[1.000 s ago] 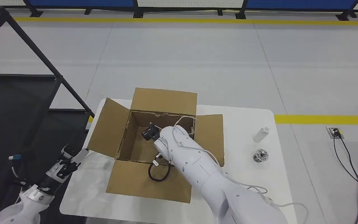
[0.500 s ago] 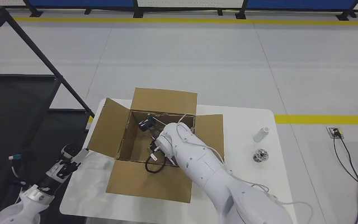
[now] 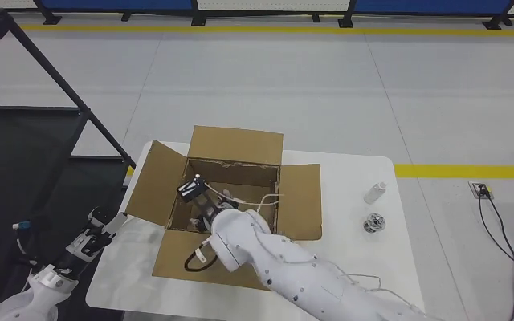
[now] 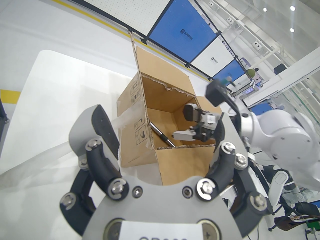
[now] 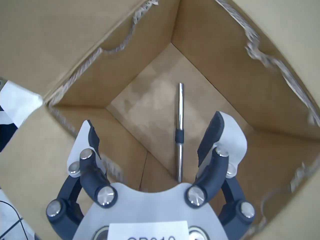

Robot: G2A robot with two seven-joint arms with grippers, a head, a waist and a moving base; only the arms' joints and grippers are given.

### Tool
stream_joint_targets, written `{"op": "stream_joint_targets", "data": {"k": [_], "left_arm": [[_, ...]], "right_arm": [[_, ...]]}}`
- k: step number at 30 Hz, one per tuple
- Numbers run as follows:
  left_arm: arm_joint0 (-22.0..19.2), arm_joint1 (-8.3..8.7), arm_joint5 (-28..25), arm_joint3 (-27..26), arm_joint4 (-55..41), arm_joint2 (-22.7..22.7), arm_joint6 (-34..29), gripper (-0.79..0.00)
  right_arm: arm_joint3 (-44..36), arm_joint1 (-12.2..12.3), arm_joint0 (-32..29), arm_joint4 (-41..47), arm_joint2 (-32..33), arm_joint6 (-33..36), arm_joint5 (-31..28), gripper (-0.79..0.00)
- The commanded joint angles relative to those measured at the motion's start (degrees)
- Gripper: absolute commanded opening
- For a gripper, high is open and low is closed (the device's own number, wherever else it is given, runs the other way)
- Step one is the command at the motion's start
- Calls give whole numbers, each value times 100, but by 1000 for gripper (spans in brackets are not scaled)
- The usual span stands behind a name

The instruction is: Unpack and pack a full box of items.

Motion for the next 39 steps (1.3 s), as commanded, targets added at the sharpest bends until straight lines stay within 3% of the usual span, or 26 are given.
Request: {"op": "stream_joint_targets", "data": {"k": [1,5,10,14,18,22,26,39], "left_arm": [[0,0,0,0,0,0,0,0],[0,0,0,0,0,0,0,0],[0,0,0,0,0,0,0,0],[0,0,0,0,0,0,0,0],[0,0,0,0,0,0,0,0],[0,0,0,0,0,0,0,0],[0,0,0,0,0,0,0,0],[0,0,0,0,0,0,0,0]], "right_arm": [[-2010,429,-996,-1012,632,645,-302,0],[-3700,841,-2411,-1987,1718,959,-804,0],[-4993,1074,-3732,-2364,3061,1045,-996,0],[-5375,1159,-4461,-2013,4197,1204,-1045,0],[-5098,1203,-4855,-1367,5285,1277,-1053,0],[-4187,1235,-4764,-976,6080,1213,-919,0],[-3299,1253,-4422,-635,6381,897,-905,0],[-886,1332,-2908,-131,6391,566,-1137,0]]}}
